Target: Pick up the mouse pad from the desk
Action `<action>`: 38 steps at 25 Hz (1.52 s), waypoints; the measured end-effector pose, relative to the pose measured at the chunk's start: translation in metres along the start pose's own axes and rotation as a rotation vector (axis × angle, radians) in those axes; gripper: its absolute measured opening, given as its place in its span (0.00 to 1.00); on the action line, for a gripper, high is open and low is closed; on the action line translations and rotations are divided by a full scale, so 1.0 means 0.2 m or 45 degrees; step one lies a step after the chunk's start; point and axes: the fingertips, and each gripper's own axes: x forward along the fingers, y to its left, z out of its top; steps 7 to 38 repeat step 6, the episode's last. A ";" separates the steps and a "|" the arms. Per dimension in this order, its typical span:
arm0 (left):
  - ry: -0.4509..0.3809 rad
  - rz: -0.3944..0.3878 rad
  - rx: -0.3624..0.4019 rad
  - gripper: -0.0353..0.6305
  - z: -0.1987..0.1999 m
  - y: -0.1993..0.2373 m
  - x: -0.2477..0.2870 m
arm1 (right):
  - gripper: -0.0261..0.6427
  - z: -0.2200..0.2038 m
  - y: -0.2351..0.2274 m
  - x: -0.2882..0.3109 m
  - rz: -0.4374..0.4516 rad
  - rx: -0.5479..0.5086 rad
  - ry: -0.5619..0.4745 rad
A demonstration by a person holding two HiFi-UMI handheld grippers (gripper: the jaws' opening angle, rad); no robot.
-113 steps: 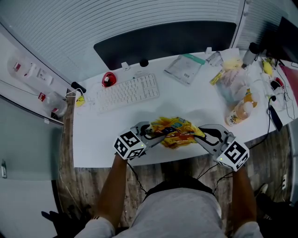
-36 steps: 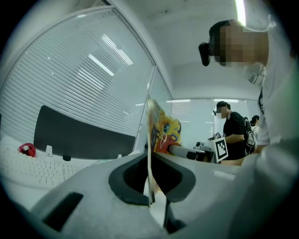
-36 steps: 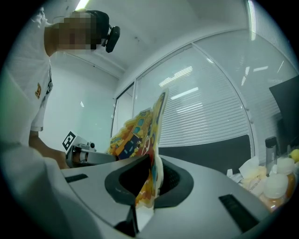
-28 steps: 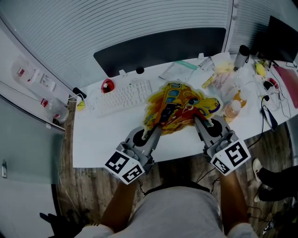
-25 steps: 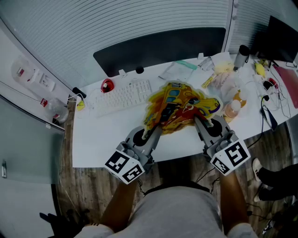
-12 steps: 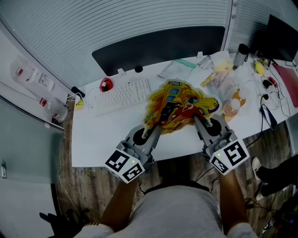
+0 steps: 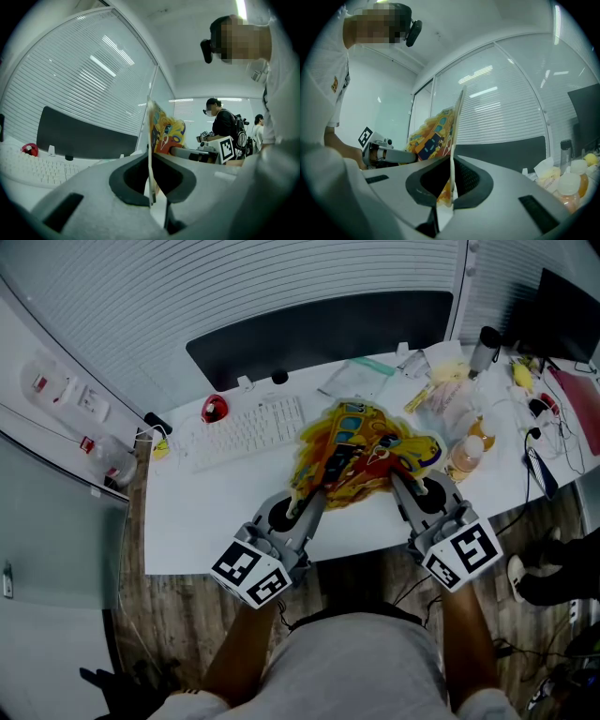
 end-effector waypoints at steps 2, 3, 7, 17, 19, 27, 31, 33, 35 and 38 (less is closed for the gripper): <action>0.002 -0.002 0.001 0.09 0.00 0.00 0.00 | 0.07 0.00 0.00 0.00 -0.001 0.001 0.000; 0.003 -0.003 0.001 0.09 0.00 0.00 0.00 | 0.07 0.00 0.00 0.00 -0.001 0.002 0.001; 0.007 -0.005 0.001 0.09 0.01 0.00 0.00 | 0.07 0.00 0.00 0.00 -0.004 0.005 0.005; 0.007 -0.005 0.001 0.09 0.01 0.00 0.00 | 0.07 0.00 0.00 0.00 -0.004 0.005 0.005; 0.007 -0.005 0.001 0.09 0.01 0.00 0.00 | 0.07 0.00 0.00 0.00 -0.004 0.005 0.005; 0.007 -0.005 0.001 0.09 0.01 0.00 0.00 | 0.07 0.00 0.00 0.00 -0.004 0.005 0.005; 0.007 -0.005 0.001 0.09 0.01 0.00 0.00 | 0.07 0.00 0.00 0.00 -0.004 0.005 0.005; 0.007 -0.005 0.001 0.09 0.01 0.00 0.00 | 0.07 0.00 0.00 0.00 -0.004 0.005 0.005; 0.007 -0.005 0.001 0.09 0.01 0.00 0.00 | 0.07 0.00 0.00 0.00 -0.004 0.005 0.005; 0.007 -0.005 0.001 0.09 0.01 0.00 0.00 | 0.07 0.00 0.00 0.00 -0.004 0.005 0.005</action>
